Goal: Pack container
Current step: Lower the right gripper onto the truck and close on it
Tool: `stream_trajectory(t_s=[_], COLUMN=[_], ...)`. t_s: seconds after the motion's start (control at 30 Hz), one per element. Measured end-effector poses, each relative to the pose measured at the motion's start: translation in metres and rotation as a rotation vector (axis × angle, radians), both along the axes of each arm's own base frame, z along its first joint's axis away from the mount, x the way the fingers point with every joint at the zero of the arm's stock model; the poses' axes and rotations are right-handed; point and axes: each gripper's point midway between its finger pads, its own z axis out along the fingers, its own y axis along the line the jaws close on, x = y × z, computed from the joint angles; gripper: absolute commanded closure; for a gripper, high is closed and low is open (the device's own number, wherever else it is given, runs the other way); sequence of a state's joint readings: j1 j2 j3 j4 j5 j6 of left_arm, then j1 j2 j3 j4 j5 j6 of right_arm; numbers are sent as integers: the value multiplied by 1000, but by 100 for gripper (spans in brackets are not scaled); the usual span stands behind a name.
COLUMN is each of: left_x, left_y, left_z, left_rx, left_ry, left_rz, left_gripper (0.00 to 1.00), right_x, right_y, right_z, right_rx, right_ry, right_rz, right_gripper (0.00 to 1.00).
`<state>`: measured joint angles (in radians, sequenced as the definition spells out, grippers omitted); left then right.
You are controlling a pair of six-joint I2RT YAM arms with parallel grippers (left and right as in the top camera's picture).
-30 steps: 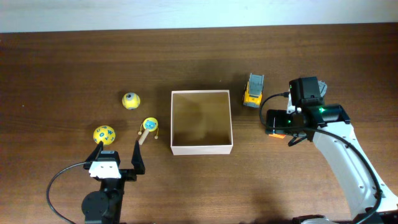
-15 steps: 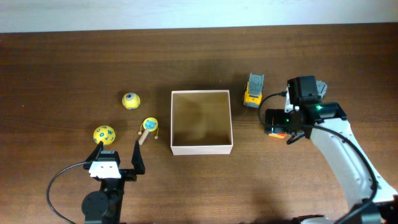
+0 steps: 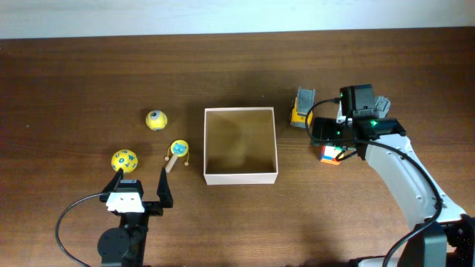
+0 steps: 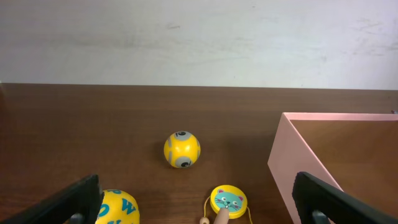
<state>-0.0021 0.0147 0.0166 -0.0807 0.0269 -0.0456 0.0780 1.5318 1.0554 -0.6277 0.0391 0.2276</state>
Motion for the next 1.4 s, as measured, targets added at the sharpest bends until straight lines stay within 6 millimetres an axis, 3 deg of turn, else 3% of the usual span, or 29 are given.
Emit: stream_trajectory(t_s=[0.33,0.6,0.77,1.17,1.4], left_x=[0,0,0,0,0], left_y=[0,0,0,0,0], left_z=[0,0,0,0,0], left_rx=[0,0,0,0,0], left_ry=[0,0,0,0,0], left_rz=[0,0,0,0,0], left_gripper=[1,1,1,1,1], right_x=[34,43,46,56,61], right_y=[5,34,45,37,55], right_z=[11,-35,-51,-50,-60], right_rx=[25,34,32,-21,-13], right_ry=[-137,-65,-48,-97,-106], right_rz=[-12,30,46,-26,-13], right_gripper=[1,1,1,1,1])
